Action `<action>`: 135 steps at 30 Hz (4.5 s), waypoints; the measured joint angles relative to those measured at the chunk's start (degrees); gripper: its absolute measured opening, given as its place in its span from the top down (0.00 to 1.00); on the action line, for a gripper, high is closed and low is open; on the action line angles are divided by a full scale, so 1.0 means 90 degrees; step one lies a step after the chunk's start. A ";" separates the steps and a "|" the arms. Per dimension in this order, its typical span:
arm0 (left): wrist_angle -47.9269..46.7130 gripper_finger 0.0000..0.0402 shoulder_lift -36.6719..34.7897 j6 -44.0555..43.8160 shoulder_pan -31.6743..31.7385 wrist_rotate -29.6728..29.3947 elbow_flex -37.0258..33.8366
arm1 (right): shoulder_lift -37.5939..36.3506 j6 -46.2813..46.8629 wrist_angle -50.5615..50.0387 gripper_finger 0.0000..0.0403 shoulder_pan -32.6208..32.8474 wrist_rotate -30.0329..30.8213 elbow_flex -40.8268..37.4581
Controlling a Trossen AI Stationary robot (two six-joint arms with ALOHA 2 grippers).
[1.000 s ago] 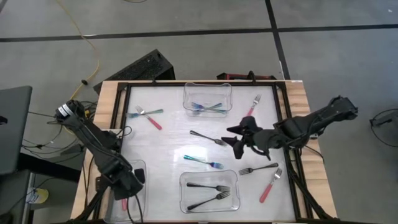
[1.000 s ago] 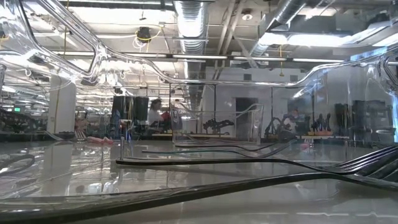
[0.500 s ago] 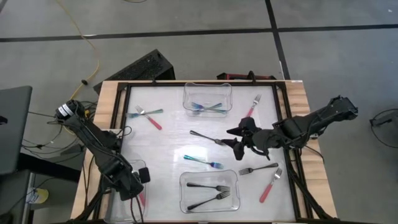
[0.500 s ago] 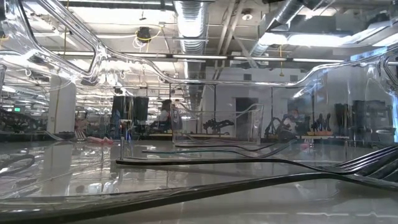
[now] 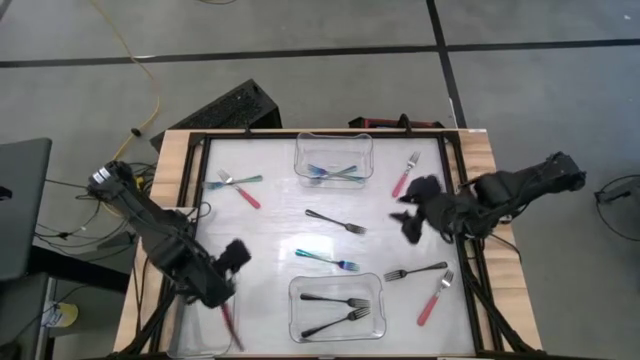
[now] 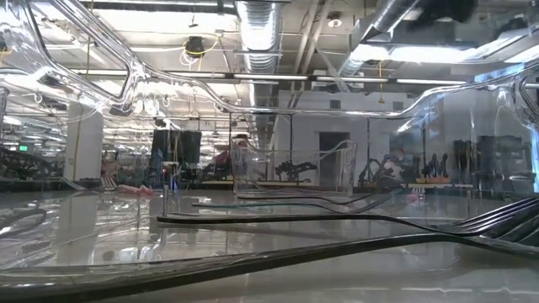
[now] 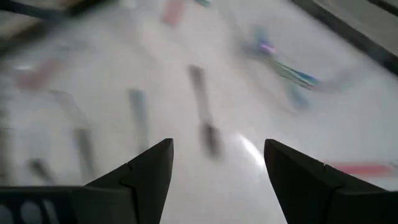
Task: Sort silverware by color (type)
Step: Put the pink fork into the bottom left transparent bin
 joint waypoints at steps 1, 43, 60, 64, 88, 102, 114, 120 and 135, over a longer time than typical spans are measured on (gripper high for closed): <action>0.0100 0.50 -0.0001 -0.0311 0.0156 -0.0254 0.0111 | -0.0091 0.0061 -0.0357 0.32 -0.0140 -0.0002 0.0000; 0.7387 0.50 0.0019 -0.0824 0.3385 0.0162 -0.0959 | 0.2786 0.7965 -0.1576 0.32 0.3182 -0.4351 -0.0010; 0.7531 0.50 0.0019 -0.2022 0.3447 -0.0930 -0.0959 | 0.2813 0.9710 0.0406 0.32 0.4606 -0.3968 -0.1316; 0.7710 0.50 0.0019 -0.2410 0.3457 -0.1057 -0.0959 | 0.2811 0.9703 0.0350 0.32 0.4832 -0.3964 -0.1375; 0.7771 0.50 0.0017 -0.3027 0.3457 -0.1409 -0.0954 | 0.2772 0.9496 0.0881 0.32 0.4848 -0.3408 -0.1923; 0.7741 0.50 0.0017 -0.2904 0.3478 -0.1385 -0.0954 | 0.2784 0.9378 0.0591 0.32 0.4255 -0.3049 -0.1926; 0.7698 0.50 0.0017 -0.2680 0.3478 -0.1295 -0.0954 | 0.2831 0.9384 0.0430 0.32 0.4182 -0.3298 -0.1969; 0.7630 0.50 0.0015 -0.2632 0.3478 -0.1197 -0.0952 | 0.2864 0.9453 0.0615 0.32 0.4090 -0.3453 -0.2105; 0.7431 0.50 0.0015 -0.2550 0.3551 -0.1201 -0.0952 | 0.2841 0.9387 0.1439 0.32 0.4032 -0.3433 -0.2671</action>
